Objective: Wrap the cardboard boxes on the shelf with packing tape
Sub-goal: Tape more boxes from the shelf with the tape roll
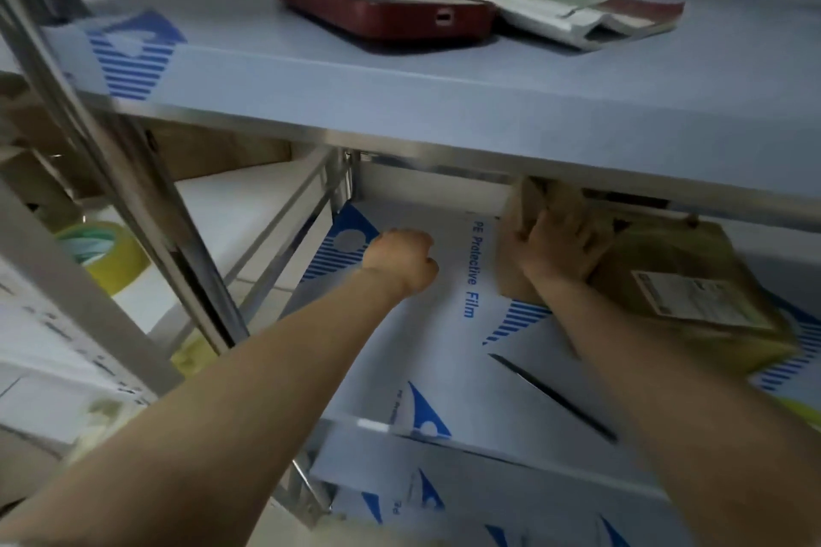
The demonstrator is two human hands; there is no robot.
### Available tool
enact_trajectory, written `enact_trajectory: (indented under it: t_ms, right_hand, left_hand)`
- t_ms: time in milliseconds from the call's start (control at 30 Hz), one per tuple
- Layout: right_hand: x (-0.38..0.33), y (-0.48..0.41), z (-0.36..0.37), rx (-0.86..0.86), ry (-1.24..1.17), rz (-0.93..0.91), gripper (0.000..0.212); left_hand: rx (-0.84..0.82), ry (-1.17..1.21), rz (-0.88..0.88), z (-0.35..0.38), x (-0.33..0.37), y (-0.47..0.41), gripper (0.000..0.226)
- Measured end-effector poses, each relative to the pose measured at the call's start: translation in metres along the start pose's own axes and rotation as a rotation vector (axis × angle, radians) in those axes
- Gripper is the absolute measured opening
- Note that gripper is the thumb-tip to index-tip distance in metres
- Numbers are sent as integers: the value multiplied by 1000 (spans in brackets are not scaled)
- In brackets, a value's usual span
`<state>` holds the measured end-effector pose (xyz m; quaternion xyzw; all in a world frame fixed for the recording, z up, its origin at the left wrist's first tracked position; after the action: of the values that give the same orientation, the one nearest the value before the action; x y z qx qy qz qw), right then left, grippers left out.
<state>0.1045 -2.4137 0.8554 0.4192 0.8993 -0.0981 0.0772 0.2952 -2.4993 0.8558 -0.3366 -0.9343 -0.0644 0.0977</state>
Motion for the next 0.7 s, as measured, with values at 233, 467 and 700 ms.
enact_trajectory:
  t_ms: [233, 467, 700]
  right_hand:
    - [11, 5, -9, 40, -209, 92, 94]
    - [-1, 23, -33, 162, -910, 116, 53]
    - [0, 71, -27, -29, -1338, 279, 32]
  left_hand:
    - [21, -8, 5, 0, -8, 20, 39]
    - [8, 161, -127, 3, -29, 52, 44]
    - [200, 764, -380, -16, -59, 64, 41]
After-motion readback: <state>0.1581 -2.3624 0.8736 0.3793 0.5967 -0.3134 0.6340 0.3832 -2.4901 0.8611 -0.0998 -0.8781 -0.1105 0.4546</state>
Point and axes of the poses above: each hand's wrist, its own y-axis away from the middle knuckle, its own z-axis out of the palm, x = y × z, the point moved 7 cm from there along -y, towards the middle knuckle
